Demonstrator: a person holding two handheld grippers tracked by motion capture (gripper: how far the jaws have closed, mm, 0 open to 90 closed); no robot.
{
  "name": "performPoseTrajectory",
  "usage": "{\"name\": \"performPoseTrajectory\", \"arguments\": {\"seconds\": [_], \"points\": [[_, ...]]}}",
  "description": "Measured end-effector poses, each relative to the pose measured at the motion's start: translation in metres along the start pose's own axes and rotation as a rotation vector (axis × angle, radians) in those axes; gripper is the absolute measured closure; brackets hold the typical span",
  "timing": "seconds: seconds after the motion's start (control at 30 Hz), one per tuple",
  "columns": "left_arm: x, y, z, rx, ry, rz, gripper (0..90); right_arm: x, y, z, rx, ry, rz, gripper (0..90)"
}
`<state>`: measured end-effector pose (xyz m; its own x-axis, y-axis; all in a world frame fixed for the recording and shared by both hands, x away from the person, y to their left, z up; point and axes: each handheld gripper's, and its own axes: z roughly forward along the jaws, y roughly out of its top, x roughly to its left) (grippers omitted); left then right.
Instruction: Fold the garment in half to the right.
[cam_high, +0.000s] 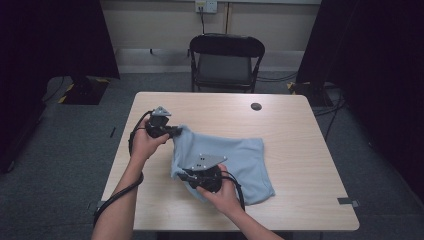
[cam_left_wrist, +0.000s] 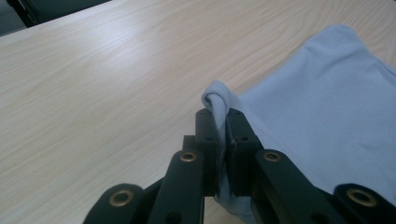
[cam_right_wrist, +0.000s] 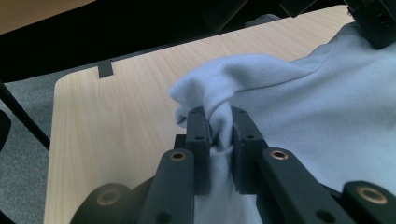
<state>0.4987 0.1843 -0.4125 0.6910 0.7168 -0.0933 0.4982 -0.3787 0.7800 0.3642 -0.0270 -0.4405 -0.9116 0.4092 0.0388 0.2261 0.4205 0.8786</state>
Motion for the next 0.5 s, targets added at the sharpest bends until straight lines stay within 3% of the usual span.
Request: {"name": "performPoseTrajectory", "arguments": {"seconds": [0.5], "points": [[0.001, 0.005, -0.012, -0.018, 0.006, -0.004, 85.6, 0.003, 0.010, 0.001, -0.009, 0.011, -0.011, 79.9]]}}
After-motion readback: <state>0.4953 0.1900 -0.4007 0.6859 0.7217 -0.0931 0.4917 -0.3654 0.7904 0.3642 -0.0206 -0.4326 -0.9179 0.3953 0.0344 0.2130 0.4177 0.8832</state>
